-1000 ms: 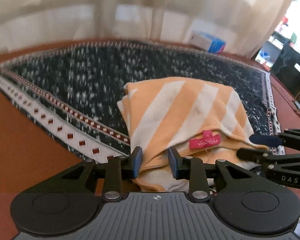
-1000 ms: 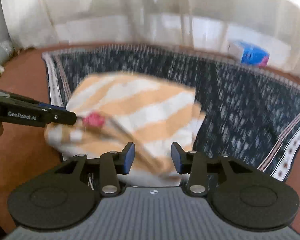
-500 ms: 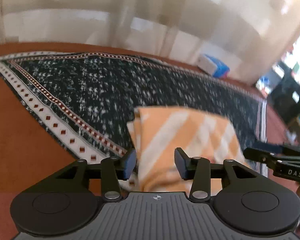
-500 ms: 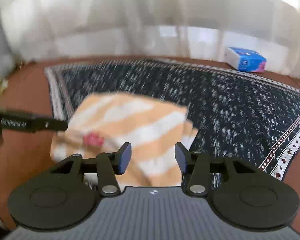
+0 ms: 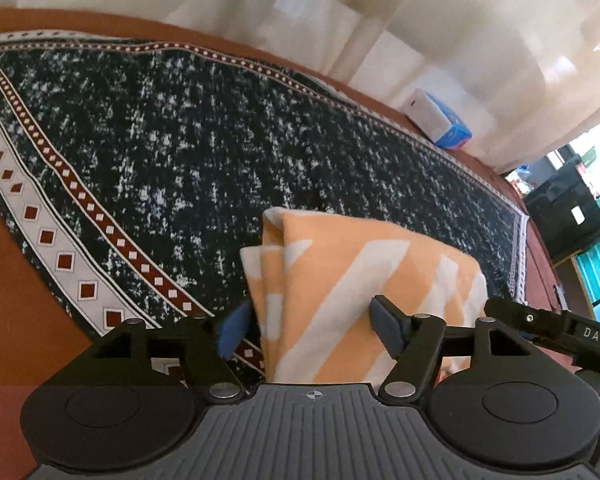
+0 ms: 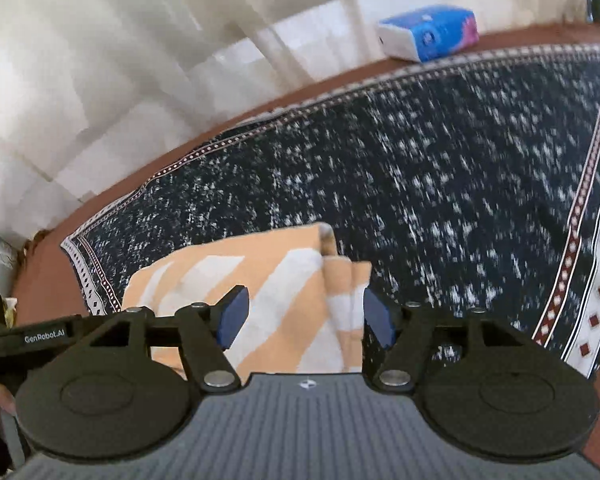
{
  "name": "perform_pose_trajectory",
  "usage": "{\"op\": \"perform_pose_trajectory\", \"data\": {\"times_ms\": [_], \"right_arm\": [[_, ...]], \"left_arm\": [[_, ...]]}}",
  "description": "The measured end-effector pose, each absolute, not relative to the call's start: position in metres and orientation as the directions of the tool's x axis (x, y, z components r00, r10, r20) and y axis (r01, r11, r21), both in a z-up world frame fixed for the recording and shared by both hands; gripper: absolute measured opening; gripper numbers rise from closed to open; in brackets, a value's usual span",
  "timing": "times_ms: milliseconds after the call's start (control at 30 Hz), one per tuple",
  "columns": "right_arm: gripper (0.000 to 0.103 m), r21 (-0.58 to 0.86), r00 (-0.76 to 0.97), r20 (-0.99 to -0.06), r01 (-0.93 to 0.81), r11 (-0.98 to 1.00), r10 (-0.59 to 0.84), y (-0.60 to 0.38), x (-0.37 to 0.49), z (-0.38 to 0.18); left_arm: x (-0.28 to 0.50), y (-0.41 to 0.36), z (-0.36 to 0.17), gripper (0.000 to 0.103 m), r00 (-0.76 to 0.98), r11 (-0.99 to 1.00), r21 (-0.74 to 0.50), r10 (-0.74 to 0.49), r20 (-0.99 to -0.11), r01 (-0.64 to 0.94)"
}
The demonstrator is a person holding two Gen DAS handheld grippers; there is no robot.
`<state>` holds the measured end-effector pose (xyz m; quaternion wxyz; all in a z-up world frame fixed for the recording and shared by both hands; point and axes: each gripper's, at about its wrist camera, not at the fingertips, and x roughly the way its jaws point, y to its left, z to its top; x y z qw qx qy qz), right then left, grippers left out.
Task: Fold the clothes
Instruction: 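Grasp the folded shirt end with both tools side by side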
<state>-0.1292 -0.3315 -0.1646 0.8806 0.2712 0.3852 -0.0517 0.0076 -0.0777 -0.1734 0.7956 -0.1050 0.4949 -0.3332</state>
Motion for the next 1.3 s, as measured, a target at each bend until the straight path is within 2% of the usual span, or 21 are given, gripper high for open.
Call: {"op": "perform_pose_trajectory", "data": {"times_ms": [333,500,733,933,1033,1167,1300], "right_arm": [[0.070,0.573,0.673,-0.675,0.222,0.789,0.301,-0.352,-0.127,-0.189],[0.067,0.610,0.681,-0.653,0.213,0.763,0.332,-0.366,-0.128,-0.196],[0.068,0.692,0.649,-0.623,0.196,0.695,0.437,-0.371,-0.124,-0.202],[0.066,0.722,0.667,-0.618,0.271,0.636,0.416,-0.373,-0.118,-0.205],[0.066,0.711,0.663,-0.634,0.297,0.637,0.399,-0.370,-0.112,-0.203],[0.065,0.740,0.623,-0.629,0.296,0.604,0.464,-0.362,-0.127,-0.206],[0.062,0.742,0.636,-0.629,0.318,0.590,0.447,-0.358,-0.125,-0.208]], "left_arm": [[0.008,-0.082,-0.172,0.078,0.241,0.762,-0.534,-0.632,-0.736,0.367],[-0.001,-0.080,-0.170,0.077,0.236,0.781,-0.515,-0.608,-0.758,0.354],[0.011,-0.080,-0.175,0.078,0.221,0.747,-0.562,-0.651,-0.726,0.355],[0.020,-0.079,-0.179,0.078,0.204,0.715,-0.601,-0.688,-0.697,0.357],[0.018,-0.077,-0.182,0.074,0.165,0.682,-0.629,-0.716,-0.678,0.374],[0.015,-0.074,-0.185,0.072,0.113,0.636,-0.664,-0.750,-0.651,0.394],[0.029,-0.081,-0.186,0.072,0.091,0.615,-0.699,-0.771,-0.630,0.365]]}}
